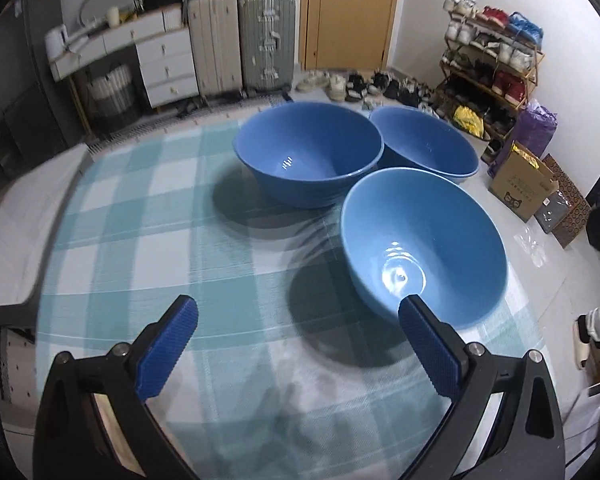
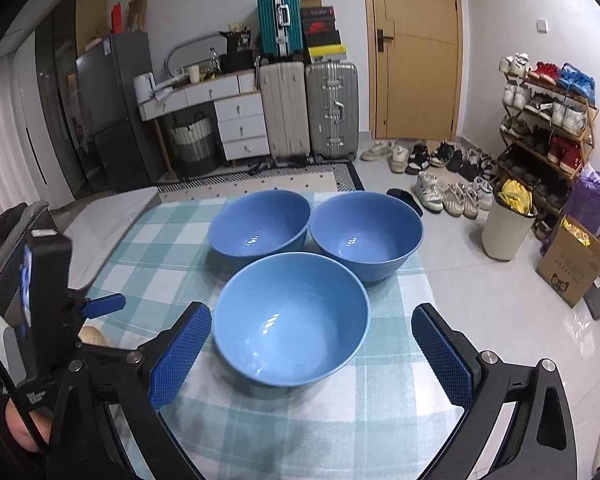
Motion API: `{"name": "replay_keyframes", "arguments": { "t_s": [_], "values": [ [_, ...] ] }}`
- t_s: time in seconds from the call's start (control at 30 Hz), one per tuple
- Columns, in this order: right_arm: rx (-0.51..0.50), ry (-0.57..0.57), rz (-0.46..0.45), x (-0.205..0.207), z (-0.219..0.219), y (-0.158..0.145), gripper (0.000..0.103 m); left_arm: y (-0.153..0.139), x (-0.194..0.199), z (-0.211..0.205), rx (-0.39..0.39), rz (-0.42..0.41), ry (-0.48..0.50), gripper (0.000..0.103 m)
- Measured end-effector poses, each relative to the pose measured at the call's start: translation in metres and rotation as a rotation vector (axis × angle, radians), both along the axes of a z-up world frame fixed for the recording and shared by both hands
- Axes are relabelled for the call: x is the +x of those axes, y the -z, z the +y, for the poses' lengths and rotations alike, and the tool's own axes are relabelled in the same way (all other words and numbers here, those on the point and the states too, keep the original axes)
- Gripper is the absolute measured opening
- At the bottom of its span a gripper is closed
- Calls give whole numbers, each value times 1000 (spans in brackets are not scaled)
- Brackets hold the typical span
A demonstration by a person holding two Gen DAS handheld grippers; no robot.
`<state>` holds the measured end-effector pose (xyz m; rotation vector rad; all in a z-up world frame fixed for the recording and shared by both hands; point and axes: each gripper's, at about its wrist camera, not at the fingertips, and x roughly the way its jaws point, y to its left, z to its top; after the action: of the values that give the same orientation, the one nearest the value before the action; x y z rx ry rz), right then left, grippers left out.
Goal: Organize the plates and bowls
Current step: 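Move both grippers to the nearest blue bowl, then close the left gripper on the bowl rim while the right gripper grips it too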
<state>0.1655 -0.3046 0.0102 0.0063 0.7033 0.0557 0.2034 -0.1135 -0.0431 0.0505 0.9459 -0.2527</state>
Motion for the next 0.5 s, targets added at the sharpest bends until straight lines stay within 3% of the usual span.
{"name": "replay_keyframes", "arguments": {
  "t_s": [0.13, 0.3, 0.43, 0.5],
  "values": [
    [22, 14, 49, 28, -16, 11, 102, 10, 23, -13, -36, 65, 7, 101],
    [50, 30, 137, 60, -37, 35, 102, 20, 41, -27, -20, 103, -5, 97],
    [33, 33, 183, 78, -46, 51, 102, 24, 50, -35, -4, 120, 10, 89],
    [28, 42, 203, 86, -51, 60, 102, 25, 53, -39, 3, 127, 16, 74]
  ]
}}
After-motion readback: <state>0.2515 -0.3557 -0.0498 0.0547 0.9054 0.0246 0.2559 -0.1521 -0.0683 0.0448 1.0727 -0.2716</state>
